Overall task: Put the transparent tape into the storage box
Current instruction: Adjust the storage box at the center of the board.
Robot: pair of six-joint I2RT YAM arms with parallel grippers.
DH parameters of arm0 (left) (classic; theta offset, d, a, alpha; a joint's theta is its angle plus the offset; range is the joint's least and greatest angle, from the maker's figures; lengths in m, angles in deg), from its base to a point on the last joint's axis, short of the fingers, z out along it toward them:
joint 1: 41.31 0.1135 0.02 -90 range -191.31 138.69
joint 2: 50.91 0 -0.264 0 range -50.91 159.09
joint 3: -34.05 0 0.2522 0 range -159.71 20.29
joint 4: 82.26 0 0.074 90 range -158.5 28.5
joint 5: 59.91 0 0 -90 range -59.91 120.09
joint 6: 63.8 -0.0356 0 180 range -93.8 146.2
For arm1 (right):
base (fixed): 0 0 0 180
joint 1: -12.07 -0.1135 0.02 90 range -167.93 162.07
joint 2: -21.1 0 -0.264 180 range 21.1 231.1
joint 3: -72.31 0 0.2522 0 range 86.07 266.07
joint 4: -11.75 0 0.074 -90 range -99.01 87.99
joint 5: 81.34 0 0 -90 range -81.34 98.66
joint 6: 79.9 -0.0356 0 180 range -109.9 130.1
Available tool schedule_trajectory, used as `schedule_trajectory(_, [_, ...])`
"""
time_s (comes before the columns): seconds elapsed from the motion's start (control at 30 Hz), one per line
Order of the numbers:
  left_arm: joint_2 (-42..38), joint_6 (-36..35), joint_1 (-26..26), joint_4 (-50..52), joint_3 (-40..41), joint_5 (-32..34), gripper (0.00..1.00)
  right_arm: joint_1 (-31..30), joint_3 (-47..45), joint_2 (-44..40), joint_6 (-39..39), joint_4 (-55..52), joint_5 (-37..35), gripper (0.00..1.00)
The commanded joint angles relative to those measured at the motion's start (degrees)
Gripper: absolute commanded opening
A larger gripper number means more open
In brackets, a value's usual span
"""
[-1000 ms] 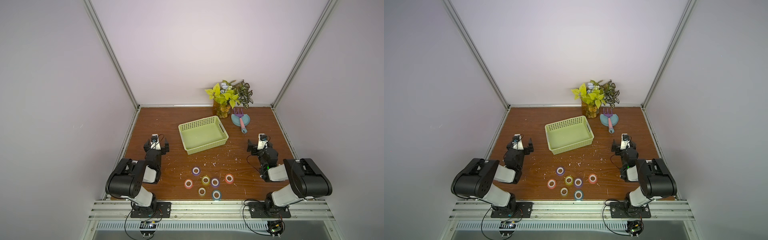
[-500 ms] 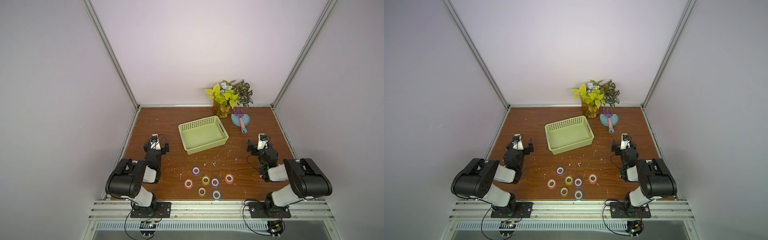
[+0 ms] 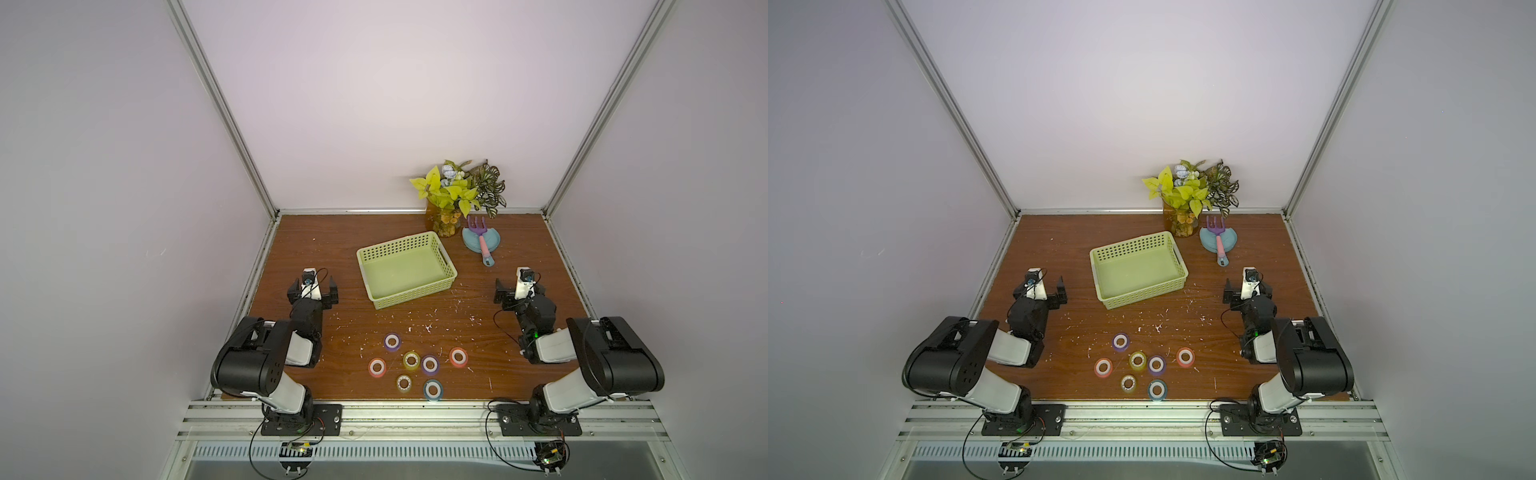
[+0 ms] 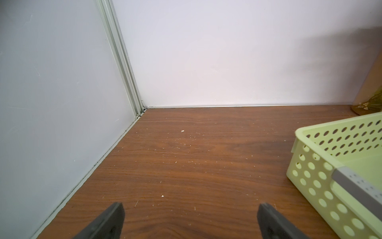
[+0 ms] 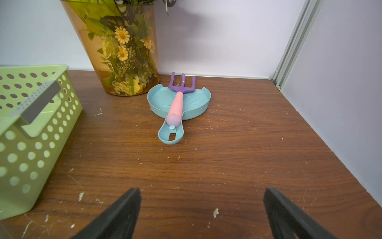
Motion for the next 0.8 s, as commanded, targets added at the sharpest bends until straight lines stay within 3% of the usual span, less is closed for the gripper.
schedule_trajectory(0.0, [0.4,-0.6,0.6,-1.5,-0.7,0.6,0.99,-0.2,1.4,0.0,0.3,2.9,1.0,1.00])
schedule_trajectory(0.5, [-0.1,-0.6,0.5,-1.8,-0.4,1.8,0.99,-0.2,1.2,-1.1,-0.9,2.6,-1.3,1.00])
schedule_trajectory(0.63, [-7.5,-2.8,-3.4,0.6,1.0,10.0,0.99,-0.2,0.2,-9.7,-2.0,-2.7,-5.5,0.99])
schedule_trajectory(0.77, [-16.0,-5.1,-5.5,2.3,3.0,9.7,0.99,-0.2,0.1,-19.9,-6.7,-9.9,-10.3,0.99])
